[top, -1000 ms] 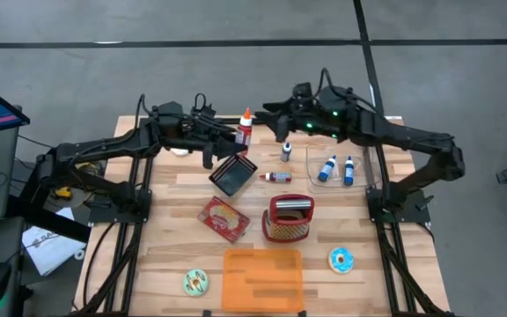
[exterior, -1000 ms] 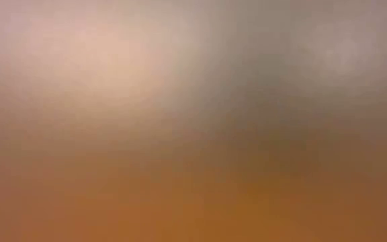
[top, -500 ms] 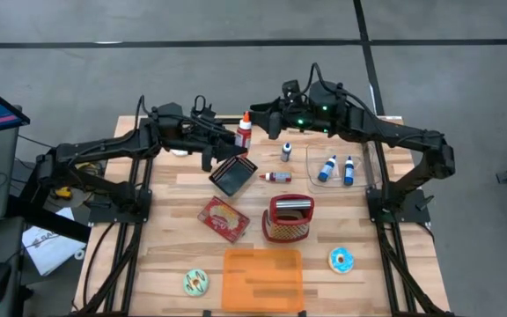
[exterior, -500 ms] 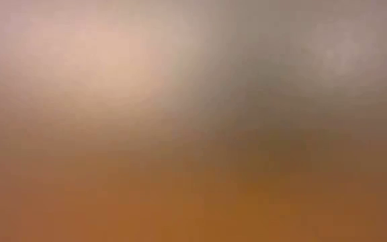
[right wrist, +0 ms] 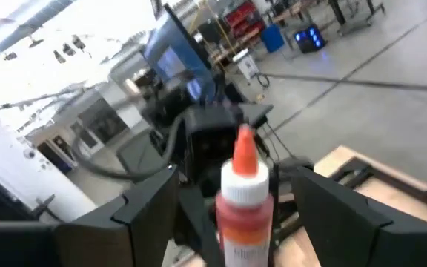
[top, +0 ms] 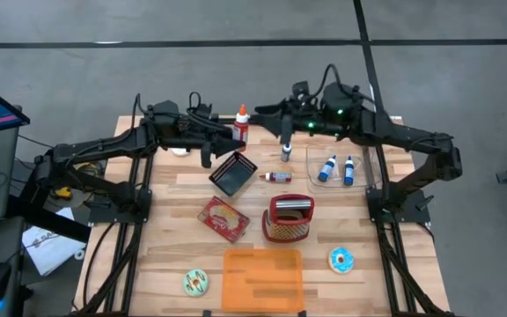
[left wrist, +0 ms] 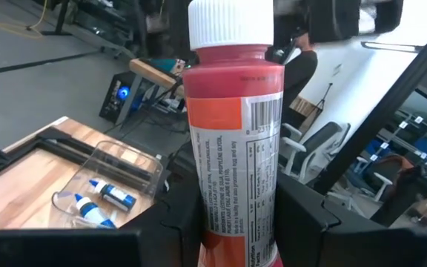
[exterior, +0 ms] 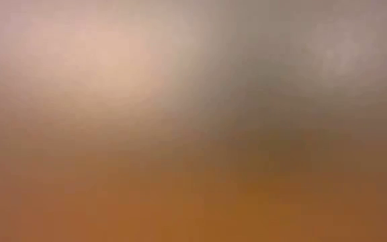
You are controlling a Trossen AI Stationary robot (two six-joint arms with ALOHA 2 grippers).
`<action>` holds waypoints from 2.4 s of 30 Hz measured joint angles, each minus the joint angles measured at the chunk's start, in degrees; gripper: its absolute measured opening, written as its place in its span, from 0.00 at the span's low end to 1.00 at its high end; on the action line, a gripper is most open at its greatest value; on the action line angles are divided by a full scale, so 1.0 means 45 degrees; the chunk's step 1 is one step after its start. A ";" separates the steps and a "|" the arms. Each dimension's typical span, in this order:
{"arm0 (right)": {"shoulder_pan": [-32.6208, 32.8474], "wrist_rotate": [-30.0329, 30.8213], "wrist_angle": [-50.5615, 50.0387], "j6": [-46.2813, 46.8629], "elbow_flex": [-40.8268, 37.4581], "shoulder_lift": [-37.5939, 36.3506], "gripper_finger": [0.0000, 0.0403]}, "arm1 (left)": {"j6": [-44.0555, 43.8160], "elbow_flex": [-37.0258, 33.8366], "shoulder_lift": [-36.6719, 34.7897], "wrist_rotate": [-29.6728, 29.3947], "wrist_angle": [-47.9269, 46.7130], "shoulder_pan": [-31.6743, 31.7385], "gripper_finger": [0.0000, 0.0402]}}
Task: Pick & Place Food Item
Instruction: Put the orange food coloring bottle into the transparent bin
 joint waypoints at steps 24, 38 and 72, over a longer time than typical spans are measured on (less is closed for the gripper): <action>0.0031 -0.0571 0.2560 0.0279 -0.0012 0.1411 0.63 | -0.0107 0.0005 0.0019 -0.0107 0.0407 0.0000 0.30; 0.0132 -0.0697 0.2718 0.0365 -0.0007 0.1586 0.55 | -0.0353 0.0005 0.0019 -0.0101 0.0418 0.0000 0.30; 0.0429 0.2165 -0.4274 -0.2277 0.0017 -0.1772 0.26 | 0.1812 0.0005 -0.2434 -0.0390 -0.5048 -0.0034 0.68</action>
